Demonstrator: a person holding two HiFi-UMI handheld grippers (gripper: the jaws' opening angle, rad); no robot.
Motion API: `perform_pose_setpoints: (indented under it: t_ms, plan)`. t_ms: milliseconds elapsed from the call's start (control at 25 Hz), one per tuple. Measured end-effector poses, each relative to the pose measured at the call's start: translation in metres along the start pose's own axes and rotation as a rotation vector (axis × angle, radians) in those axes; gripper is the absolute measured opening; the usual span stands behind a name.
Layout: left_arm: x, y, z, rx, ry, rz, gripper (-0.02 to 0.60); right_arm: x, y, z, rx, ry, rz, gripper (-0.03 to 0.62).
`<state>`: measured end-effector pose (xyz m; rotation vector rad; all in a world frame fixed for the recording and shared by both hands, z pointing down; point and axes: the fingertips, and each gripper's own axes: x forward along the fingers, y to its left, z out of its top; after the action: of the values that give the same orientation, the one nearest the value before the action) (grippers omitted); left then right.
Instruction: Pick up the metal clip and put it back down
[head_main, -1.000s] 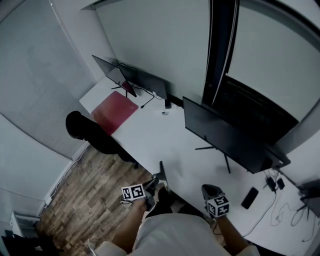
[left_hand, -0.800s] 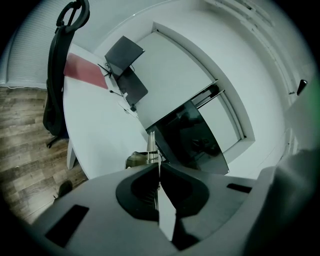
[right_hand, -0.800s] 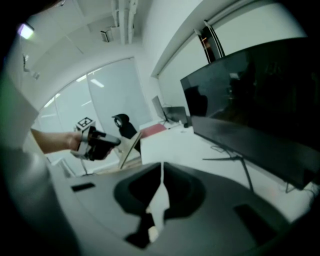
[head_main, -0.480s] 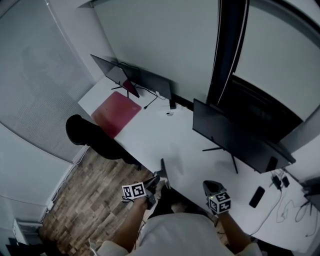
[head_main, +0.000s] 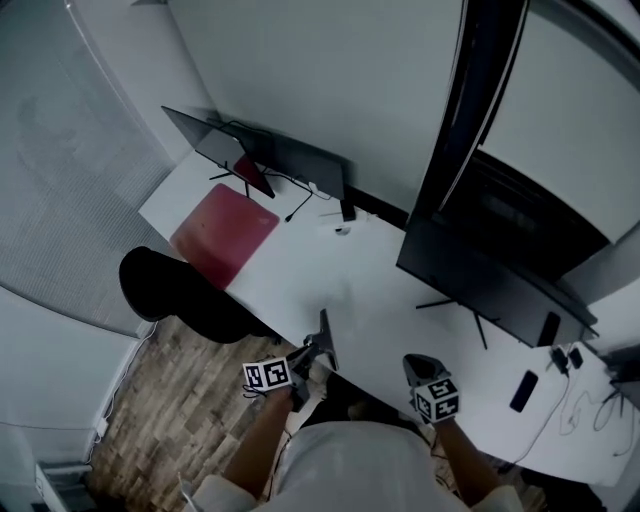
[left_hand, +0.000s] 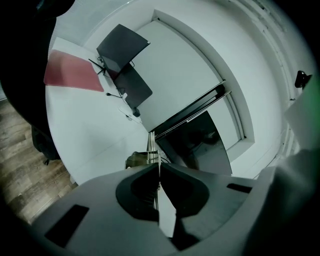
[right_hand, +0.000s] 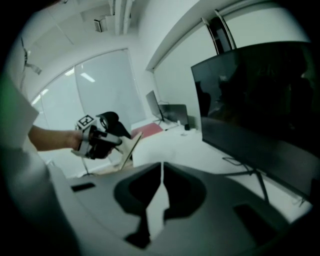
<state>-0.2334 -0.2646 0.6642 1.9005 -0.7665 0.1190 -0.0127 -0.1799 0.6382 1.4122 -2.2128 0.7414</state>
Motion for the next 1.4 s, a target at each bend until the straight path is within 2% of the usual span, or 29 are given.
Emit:
perform_pose_setpoints:
  t_ms: [640, 840, 1400]
  plan:
    - [0.06, 0.1, 0.067, -0.036, 0.119, 0.001, 0.037, 0.101, 0.019, 0.007, 0.028, 0.111, -0.058, 0.034]
    - [0.08, 0.136, 0.072, -0.075, 0.157, 0.023, 0.037, 0.129, 0.022, 0.008, 0.078, 0.148, -0.063, 0.034]
    - [0.132, 0.206, 0.102, -0.158, 0.183, 0.052, 0.037, 0.194, 0.032, 0.006, 0.126, 0.217, -0.036, 0.034]
